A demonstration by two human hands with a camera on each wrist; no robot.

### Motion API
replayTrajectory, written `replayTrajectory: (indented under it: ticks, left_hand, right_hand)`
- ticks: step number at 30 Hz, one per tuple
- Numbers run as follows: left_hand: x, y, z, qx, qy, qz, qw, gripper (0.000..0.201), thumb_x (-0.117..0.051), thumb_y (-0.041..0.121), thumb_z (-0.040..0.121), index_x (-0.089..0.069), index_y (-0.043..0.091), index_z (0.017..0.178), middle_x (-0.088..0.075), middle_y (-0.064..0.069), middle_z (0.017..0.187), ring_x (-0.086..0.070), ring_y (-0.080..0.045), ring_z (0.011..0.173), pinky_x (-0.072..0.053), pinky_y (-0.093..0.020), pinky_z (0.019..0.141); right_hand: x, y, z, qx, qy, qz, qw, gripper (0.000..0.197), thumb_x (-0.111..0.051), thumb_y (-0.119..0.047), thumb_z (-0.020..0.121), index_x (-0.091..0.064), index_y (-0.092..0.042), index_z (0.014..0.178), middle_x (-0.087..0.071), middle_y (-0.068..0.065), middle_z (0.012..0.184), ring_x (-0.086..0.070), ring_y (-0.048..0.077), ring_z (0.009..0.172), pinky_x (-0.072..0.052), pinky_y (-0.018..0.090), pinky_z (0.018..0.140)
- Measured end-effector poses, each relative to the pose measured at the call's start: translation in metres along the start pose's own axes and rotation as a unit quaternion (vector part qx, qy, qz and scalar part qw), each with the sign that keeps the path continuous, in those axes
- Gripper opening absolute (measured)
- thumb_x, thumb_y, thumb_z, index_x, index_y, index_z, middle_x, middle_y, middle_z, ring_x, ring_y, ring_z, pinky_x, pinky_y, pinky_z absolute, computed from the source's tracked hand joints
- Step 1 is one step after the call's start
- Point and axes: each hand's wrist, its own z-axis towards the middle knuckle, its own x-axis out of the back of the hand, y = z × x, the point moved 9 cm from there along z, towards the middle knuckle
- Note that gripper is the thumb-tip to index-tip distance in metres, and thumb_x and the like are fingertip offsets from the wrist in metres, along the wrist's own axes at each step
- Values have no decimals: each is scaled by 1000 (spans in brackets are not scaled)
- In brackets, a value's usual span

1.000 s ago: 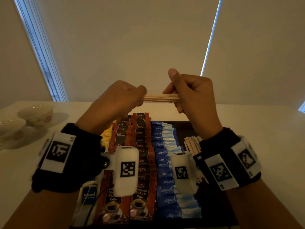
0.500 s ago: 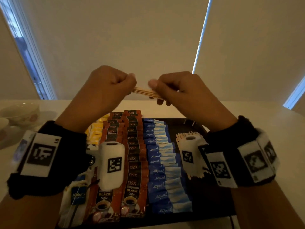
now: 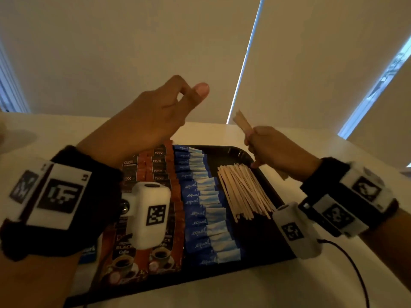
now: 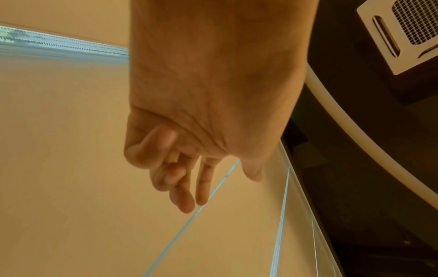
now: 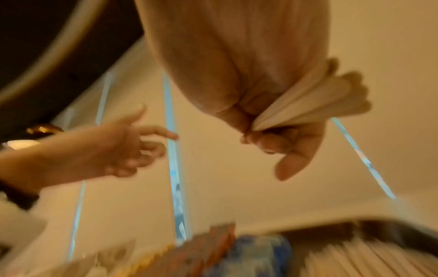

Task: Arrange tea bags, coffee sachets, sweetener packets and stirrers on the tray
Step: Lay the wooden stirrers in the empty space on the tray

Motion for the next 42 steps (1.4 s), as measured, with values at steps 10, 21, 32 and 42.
replayTrajectory:
  ticks: [10,21,32,42]
  left_hand:
    - [23,-7,-1,18,14,3,1000,65,-12,69,75,-43,24,110,-60,2,80,-52,-6,68,-34,-24,58]
    - [19,-14,1,19,-29,35,999,70,-10,71,72,-47,22,106,-59,0,76,-51,-9,69,-34,-26,60]
    - [12,-18,3,27,-51,58,997,69,-10,74,68,-46,26,102,-60,0,76,-53,-10,70,-34,-25,61]
    - [10,-21,4,35,-60,63,996,70,-15,72,72,-49,22,107,-60,-1,75,-52,-11,67,-35,-26,60]
  right_hand:
    - [-54,53,27,-119,-119,-306,937,26,-37,-13,98,-58,0,89,-51,12,94,-50,18,77,-33,16,52]
    - [-39,49,28,-131,-85,-320,935,35,-67,-24,85,-57,-2,109,-48,1,71,-56,19,81,-47,21,60]
    - [-35,50,26,-137,-99,-329,929,24,-67,-29,86,-54,-9,84,-55,4,68,-56,13,60,-50,23,61]
    - [-29,56,21,-146,-115,-297,937,26,-66,-18,86,-59,-4,108,-63,1,70,-57,8,58,-43,17,49]
